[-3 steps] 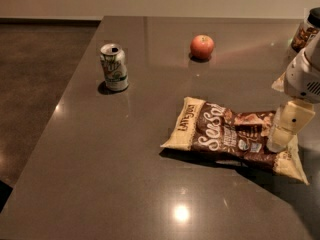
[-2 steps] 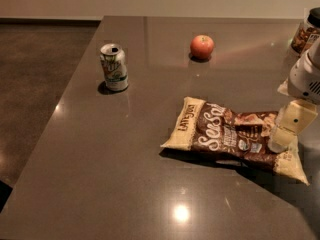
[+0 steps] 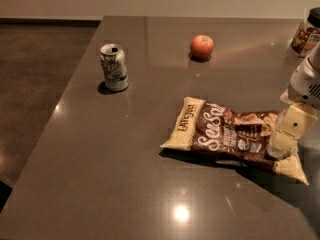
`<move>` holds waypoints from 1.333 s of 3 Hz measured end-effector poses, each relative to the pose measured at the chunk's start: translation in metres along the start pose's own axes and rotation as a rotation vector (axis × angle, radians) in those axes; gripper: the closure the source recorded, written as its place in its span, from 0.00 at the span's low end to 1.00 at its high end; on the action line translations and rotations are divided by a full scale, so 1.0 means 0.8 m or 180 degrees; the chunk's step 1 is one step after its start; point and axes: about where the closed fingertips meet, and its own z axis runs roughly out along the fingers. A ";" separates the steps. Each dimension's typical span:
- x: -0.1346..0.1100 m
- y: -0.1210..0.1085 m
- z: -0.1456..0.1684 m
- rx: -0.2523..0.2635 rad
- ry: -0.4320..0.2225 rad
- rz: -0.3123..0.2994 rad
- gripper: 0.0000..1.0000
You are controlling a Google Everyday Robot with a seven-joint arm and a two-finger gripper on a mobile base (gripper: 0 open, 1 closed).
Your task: Pick brown chip bag
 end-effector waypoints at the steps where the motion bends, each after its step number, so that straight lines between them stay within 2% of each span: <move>1: 0.001 0.004 0.008 -0.0084 0.0009 0.0059 0.00; 2: -0.003 0.008 0.009 -0.0133 -0.0011 0.0027 0.18; 3: -0.006 0.011 0.005 -0.0099 -0.0025 -0.0035 0.49; 4: -0.008 0.012 -0.007 -0.0006 -0.0039 -0.0099 0.73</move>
Offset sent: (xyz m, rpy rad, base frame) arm -0.0112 0.0100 -0.0075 0.0399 0.0719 0.0166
